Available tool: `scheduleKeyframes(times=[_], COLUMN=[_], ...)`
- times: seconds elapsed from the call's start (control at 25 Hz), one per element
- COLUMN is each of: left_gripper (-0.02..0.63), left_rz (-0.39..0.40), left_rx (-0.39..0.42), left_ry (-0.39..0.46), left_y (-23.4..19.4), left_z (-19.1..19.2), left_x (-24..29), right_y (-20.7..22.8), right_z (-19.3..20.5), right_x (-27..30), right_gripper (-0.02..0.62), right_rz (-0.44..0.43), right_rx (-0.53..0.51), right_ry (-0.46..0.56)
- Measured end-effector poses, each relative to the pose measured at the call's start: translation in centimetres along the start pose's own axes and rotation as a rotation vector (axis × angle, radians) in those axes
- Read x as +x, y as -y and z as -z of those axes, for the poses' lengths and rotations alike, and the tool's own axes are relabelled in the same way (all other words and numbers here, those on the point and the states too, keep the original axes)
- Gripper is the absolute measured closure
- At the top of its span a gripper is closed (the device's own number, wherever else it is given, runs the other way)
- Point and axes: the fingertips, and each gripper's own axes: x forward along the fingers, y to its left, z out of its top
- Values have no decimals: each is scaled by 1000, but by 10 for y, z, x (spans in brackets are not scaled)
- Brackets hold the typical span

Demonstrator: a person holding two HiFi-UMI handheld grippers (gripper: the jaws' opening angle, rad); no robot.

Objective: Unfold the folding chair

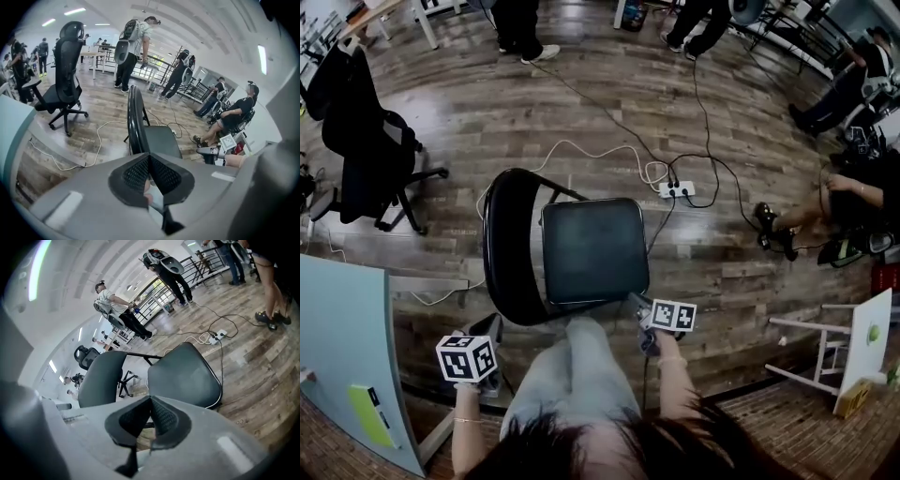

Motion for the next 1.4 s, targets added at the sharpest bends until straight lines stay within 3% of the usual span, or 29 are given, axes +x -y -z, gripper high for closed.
scheduleKeyframes(times=[0.24, 0.6, 1.4], left_gripper=[609, 609, 609], left_rz=[11, 109, 231], left_rx=[88, 127, 162], left_ry=[38, 77, 95], left_y=[24, 72, 124], left_z=[-5, -15, -24], left_x=[-17, -29, -57], right_y=[-13, -37, -98], right_z=[16, 20, 44], right_x=[-13, -29, -96], right_gripper=[601, 601, 601], right_rz=[-10, -44, -79], right_rx=[-19, 5, -88], right_ry=[5, 74, 153])
